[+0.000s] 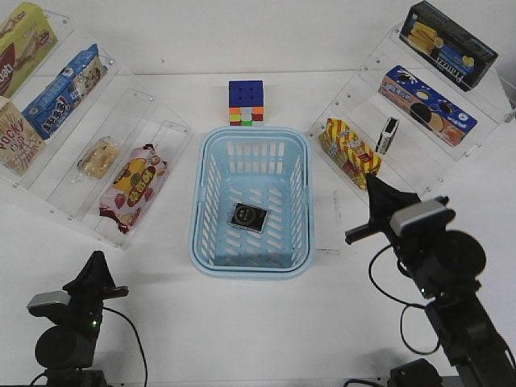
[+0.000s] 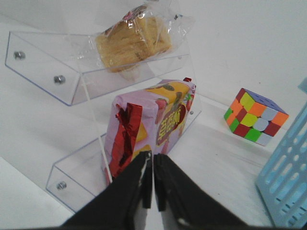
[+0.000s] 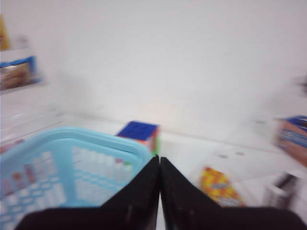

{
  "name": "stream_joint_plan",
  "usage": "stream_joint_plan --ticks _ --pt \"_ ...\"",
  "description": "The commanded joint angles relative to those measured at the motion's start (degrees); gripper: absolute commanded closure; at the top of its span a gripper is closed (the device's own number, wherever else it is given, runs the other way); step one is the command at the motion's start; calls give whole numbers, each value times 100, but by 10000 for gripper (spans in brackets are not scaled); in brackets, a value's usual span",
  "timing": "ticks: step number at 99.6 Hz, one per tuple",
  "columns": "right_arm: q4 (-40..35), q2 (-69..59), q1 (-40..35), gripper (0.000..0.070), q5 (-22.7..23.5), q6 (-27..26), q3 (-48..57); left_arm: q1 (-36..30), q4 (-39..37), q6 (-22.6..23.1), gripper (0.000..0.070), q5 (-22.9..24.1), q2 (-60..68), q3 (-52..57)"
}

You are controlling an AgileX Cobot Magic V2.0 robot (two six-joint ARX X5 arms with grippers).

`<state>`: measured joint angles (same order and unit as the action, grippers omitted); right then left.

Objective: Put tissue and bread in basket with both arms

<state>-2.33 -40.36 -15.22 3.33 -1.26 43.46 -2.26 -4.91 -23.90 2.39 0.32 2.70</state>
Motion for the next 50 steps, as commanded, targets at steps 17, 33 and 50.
stream_joint_plan --ticks 17,33,50 --pt "796 1069 -2 700 -509 -94 -1543 4 772 94 699 -120 656 1451" --pt "699 1069 -4 700 -498 -92 -1543 7 1366 1486 699 -83 2212 2804" --pt "686 1027 -7 700 -490 -92 -1543 4 1851 2944 581 -85 4039 4131"
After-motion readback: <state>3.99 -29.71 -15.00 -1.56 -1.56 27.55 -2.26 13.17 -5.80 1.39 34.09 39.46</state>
